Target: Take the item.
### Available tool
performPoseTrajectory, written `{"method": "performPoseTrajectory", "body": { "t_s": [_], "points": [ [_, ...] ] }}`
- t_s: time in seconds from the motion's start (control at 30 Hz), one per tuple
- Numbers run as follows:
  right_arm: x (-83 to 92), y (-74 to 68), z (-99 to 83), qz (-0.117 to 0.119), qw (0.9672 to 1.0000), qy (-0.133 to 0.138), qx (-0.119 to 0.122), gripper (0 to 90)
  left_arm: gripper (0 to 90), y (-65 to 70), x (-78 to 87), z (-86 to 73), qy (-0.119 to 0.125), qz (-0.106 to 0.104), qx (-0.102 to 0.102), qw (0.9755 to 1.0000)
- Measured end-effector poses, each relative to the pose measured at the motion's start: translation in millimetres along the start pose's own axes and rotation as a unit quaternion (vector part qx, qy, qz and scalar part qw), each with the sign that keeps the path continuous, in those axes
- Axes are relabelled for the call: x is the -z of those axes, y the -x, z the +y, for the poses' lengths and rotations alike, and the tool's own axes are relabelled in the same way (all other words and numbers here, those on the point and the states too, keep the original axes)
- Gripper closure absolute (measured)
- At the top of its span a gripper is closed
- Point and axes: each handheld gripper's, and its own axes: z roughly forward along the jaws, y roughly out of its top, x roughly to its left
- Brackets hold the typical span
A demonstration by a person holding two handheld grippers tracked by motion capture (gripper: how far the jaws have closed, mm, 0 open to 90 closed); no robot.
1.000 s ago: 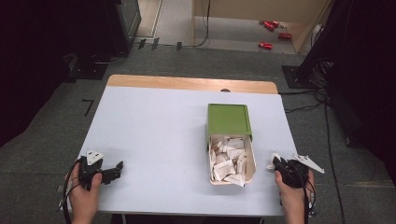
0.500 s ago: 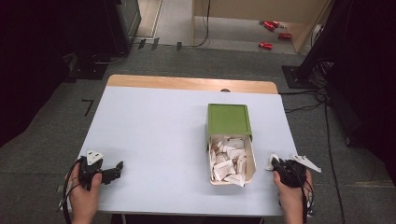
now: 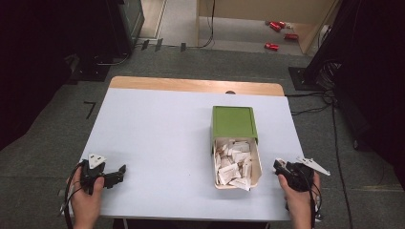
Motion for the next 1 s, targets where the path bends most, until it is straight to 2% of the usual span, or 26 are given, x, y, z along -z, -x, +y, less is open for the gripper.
{"method": "performPoseTrajectory", "body": {
  "t_s": [0.03, 0.07, 0.13, 0.17, 0.2, 0.27, 0.37, 0.5, 1.0],
  "points": [
    [0.9, 0.4, 0.7, 0.002, 1.0, 0.004, 0.002, 40.8, 10.7, 0.0, 0.0, 0.0, 0.0, 0.0, 0.0, 1.0],
    [0.9, 0.4, 0.7, 0.002, 1.0, 0.004, 0.002, 40.8, 10.7, 0.0, 0.0, 0.0, 0.0, 0.0, 0.0, 1.0],
    [3.9, 0.2, 2.6, 0.008, 0.9999, 0.012, -0.004, 29.8, 10.8, 0.0, 0.0, 0.0, 0.0, 0.0, 0.0, 1.0],
    [7.4, -0.8, 5.0, 0.005, 0.9998, 0.017, 0.0, 24.8, 10.7, 0.1, 0.0, 0.0, 0.0, 0.0, 0.0, 1.0],
    [7.4, -0.8, 5.0, 0.005, 0.9998, 0.017, 0.0, 24.8, 10.7, 0.1, 0.0, 0.0, 0.0, 0.0, 0.0, 1.0],
    [11.5, -1.6, 8.0, 0.01, 0.9997, 0.021, -0.001, 18.2, 10.8, 0.0, 0.0, 0.0, 0.0, 0.0, 0.0, 1.0],
    [18.1, -4.4, 11.9, 0.008, 0.9995, 0.03, -0.002, 17.3, 10.8, 0.1, 0.0, 0.0, 0.0, 0.0, 0.0, 1.0],
    [26.8, -9.1, 17.4, 0.02, 0.9991, 0.036, -0.006, 17.3, 10.8, 0.1, 0.0, 0.0, 0.0, 0.0, 0.0, 1.0],
    [43.6, -23.8, 26.0, 0.032, 0.9984, 0.046, 0.004, 17.7, 10.7, 0.0, 0.0, 0.0, 0.0, 0.0, 0.0, 1.0]
  ]
}}
